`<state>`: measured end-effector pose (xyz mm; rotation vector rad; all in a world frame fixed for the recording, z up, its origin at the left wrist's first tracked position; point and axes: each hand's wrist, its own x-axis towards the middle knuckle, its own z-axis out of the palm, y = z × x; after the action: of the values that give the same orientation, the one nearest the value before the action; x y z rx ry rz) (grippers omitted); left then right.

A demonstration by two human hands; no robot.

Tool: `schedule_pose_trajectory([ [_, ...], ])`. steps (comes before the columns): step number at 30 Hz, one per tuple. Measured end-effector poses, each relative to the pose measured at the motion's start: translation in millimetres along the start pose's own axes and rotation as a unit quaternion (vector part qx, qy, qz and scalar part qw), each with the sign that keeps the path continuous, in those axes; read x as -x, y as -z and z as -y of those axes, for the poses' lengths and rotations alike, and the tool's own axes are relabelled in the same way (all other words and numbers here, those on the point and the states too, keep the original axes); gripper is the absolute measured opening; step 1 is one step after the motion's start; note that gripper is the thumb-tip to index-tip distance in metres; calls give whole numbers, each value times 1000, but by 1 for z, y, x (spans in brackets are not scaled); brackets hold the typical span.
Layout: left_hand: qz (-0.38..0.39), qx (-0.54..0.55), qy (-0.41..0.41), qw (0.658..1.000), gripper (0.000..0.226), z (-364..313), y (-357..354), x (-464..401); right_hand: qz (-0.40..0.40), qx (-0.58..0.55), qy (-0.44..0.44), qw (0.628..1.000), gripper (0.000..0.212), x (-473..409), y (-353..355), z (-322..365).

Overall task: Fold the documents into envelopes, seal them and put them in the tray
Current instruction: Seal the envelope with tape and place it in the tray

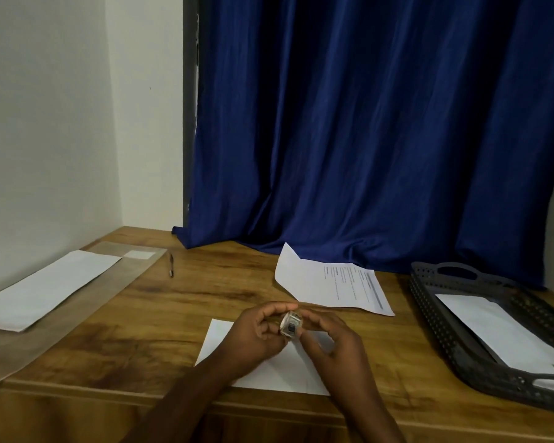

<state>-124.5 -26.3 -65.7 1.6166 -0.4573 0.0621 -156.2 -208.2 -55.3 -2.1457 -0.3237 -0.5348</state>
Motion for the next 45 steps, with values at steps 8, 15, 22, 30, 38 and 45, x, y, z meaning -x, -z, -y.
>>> schedule_pose_trajectory([
  [8,9,-43,-20,999,53,8,-2,-3,-59,25,16,998,14,5,3,-10],
  [15,3,-92,-42,995,48,9,-1,-2,-27,-86,-41,995,16,2,5,-13],
  [22,-15,-99,-26,995,42,7,-4,-2,-41,-123,-41,991,20,5,6,-15],
  [30,-42,-87,5,995,45,5,-5,-2,-45,-170,-40,984,18,5,9,-12],
  [38,-72,-41,-7,997,32,-5,-7,3,-56,-212,-71,973,12,2,15,-9],
  [45,-155,-43,-57,985,39,-17,16,10,-51,-227,-111,966,6,1,16,-3],
])
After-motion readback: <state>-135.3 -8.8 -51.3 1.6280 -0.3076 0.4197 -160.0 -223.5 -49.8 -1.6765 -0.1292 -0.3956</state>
